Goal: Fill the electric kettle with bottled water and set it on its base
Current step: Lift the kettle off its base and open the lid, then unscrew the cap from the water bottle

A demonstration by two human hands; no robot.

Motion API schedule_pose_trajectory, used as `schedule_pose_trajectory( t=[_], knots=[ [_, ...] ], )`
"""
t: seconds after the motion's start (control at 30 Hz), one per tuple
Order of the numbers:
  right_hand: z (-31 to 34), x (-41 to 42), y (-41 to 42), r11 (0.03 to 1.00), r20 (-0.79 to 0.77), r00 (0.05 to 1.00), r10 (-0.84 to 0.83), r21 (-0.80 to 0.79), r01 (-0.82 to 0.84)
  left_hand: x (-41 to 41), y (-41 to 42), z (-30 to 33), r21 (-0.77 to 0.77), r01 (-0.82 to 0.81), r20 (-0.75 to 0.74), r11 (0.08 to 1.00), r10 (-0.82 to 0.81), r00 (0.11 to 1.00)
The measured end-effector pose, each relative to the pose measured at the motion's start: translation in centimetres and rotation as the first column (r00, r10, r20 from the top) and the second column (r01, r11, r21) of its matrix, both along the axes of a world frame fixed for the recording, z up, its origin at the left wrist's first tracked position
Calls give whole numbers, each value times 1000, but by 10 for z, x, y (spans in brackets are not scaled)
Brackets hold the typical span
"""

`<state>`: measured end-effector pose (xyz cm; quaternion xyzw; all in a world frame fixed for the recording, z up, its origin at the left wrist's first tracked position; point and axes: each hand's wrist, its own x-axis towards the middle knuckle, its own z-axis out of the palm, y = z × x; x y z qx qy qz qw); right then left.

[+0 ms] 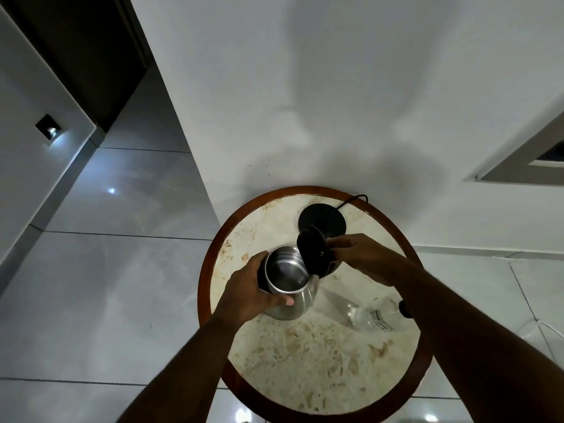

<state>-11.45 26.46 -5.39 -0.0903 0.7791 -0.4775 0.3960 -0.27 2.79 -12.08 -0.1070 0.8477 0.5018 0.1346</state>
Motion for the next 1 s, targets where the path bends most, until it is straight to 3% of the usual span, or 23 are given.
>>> schedule_pose_trajectory(
  t=[0.17, 0.27, 0.33, 0.4, 0.47, 0.63, 0.73, 0.87, 1.0],
  knots=[
    [9, 12, 10, 989, -5, 989, -147, 6, 147, 11, 6, 8, -21, -105, 117, 994, 107, 987],
    [20, 25, 28, 966, -286, 948, -142, 168, 195, 38, 15, 10, -62, -304, 239, 951, 310, 920],
    [29, 34, 46, 934, -464, 882, -82, 273, 230, 57, 27, 7, -191, -293, 278, 937, 338, 899],
    [38, 46, 70, 910, -557, 830, -44, 321, 264, 70, 47, 2, -285, -169, 294, 943, 254, 921],
    [42, 57, 90, 884, -598, 801, -26, 360, 298, 71, 69, -6, -278, -70, 292, 958, 154, 944],
    [40, 76, 117, 842, -572, 818, 61, 469, 266, 39, 121, -11, -80, 90, 156, 993, -76, 985],
    [32, 85, 120, 836, -535, 831, 156, 520, 178, 9, 146, -10, 76, 197, 165, 978, -207, 964],
    [14, 90, 114, 824, -498, 818, 288, 564, 54, -26, 180, -4, -60, 466, 119, 883, -457, 881],
    [6, 84, 108, 829, -506, 792, 342, 559, -1, -38, 195, -1, -112, 561, 196, 820, -535, 822]
  ],
)
